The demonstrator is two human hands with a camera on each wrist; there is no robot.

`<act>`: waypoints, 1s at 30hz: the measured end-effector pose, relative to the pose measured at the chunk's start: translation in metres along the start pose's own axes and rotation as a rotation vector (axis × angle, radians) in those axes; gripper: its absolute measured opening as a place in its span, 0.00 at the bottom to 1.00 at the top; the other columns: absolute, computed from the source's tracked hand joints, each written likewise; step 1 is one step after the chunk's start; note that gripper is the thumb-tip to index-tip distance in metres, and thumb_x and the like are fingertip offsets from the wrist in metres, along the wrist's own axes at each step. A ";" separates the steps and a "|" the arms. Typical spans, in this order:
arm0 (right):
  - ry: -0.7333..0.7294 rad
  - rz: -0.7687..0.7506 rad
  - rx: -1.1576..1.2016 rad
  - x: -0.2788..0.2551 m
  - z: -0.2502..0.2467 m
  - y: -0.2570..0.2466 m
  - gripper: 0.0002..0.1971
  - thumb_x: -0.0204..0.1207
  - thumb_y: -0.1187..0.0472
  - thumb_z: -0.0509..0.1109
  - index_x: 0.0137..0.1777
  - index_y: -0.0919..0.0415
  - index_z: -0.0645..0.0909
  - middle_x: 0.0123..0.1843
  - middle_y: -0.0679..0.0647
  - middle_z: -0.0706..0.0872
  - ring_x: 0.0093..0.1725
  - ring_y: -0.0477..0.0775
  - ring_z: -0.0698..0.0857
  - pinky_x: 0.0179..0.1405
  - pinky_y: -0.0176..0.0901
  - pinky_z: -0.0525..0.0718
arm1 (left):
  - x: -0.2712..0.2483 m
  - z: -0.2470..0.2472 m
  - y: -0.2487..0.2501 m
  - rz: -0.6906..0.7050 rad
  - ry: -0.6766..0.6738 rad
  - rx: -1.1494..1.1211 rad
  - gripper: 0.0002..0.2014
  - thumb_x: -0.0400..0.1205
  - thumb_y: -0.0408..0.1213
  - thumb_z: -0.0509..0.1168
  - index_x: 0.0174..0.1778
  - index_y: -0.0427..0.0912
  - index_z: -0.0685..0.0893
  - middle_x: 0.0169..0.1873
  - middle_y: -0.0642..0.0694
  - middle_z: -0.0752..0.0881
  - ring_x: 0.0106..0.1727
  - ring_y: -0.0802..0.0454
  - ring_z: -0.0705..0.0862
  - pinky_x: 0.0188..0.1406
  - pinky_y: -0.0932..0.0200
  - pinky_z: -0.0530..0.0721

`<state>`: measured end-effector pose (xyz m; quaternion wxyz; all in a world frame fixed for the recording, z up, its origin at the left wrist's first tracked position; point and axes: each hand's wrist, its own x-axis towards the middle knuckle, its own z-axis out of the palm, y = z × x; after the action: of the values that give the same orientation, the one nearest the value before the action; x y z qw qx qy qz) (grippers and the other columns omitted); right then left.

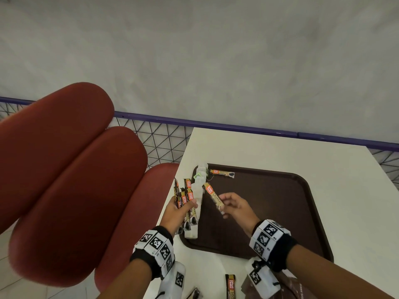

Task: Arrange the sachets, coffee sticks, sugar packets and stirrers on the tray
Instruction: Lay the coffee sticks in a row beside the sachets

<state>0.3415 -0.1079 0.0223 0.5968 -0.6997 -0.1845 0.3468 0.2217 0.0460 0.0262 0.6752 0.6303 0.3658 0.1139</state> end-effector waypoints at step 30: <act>0.426 0.072 -0.805 0.101 -0.014 0.016 0.17 0.76 0.60 0.67 0.65 0.52 0.75 0.73 0.54 0.68 0.72 0.58 0.64 0.71 0.51 0.64 | 0.014 -0.037 -0.003 -0.070 0.074 0.026 0.18 0.74 0.44 0.73 0.57 0.43 0.81 0.50 0.45 0.89 0.48 0.46 0.86 0.64 0.34 0.78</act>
<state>0.4191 -0.0536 -0.0192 0.2893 -0.9376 -0.1533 0.1166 0.2073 0.0827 0.0206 0.6566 0.6213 0.4135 0.1088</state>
